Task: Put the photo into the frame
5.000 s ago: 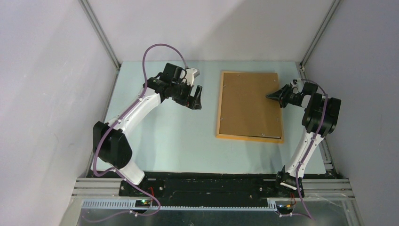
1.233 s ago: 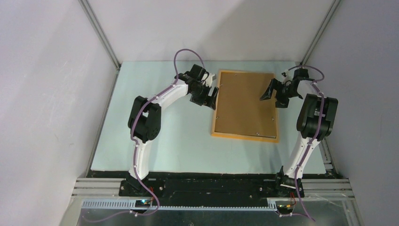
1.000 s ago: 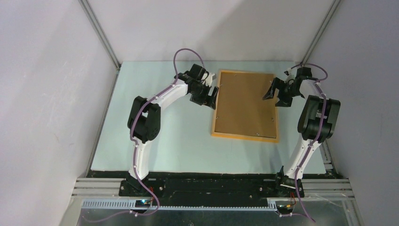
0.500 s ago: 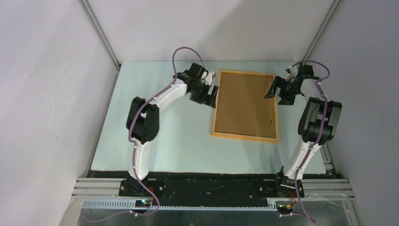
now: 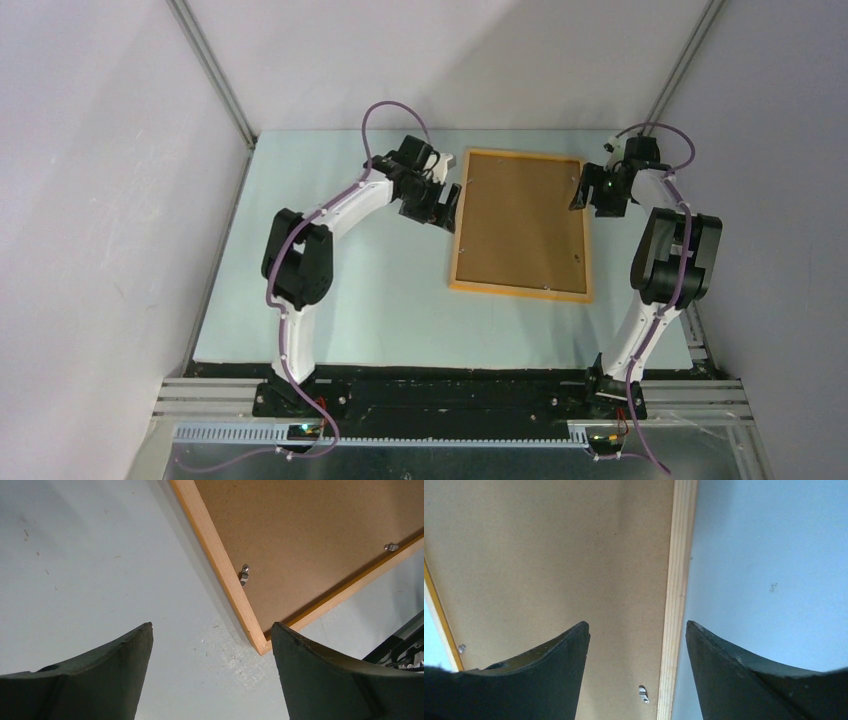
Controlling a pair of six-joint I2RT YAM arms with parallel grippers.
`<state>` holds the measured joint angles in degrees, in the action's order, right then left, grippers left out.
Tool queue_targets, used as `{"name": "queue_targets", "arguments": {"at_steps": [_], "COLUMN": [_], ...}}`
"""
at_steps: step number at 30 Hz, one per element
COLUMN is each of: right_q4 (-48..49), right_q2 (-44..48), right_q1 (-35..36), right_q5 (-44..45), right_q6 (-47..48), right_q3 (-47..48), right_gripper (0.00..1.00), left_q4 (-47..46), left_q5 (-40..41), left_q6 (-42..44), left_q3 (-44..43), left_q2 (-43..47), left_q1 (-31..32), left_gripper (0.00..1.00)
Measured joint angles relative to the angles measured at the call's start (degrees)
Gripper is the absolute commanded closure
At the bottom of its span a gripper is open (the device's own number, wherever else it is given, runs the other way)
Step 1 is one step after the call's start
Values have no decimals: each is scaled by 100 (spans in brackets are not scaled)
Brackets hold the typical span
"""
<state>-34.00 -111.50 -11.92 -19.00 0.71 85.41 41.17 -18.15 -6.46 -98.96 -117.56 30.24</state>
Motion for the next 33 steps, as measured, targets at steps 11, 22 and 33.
{"name": "queue_targets", "arguments": {"at_steps": [11,22,33], "right_q4": [291,289,278], "right_q2": [-337,-686,-688], "right_q1": [13,7,-37], "right_q5": [363,413,396], "right_q6": [85,127,170], "right_q3": [4,24,50], "right_gripper": [43,68,100], "left_q4": [-20,-4,-20], "left_q5": [4,2,35], "left_q6": [46,48,59], "left_q3": [256,382,612], "left_q2": [186,262,549], "left_q1": [-129,-203,-348], "left_gripper": [8,8,5]}}
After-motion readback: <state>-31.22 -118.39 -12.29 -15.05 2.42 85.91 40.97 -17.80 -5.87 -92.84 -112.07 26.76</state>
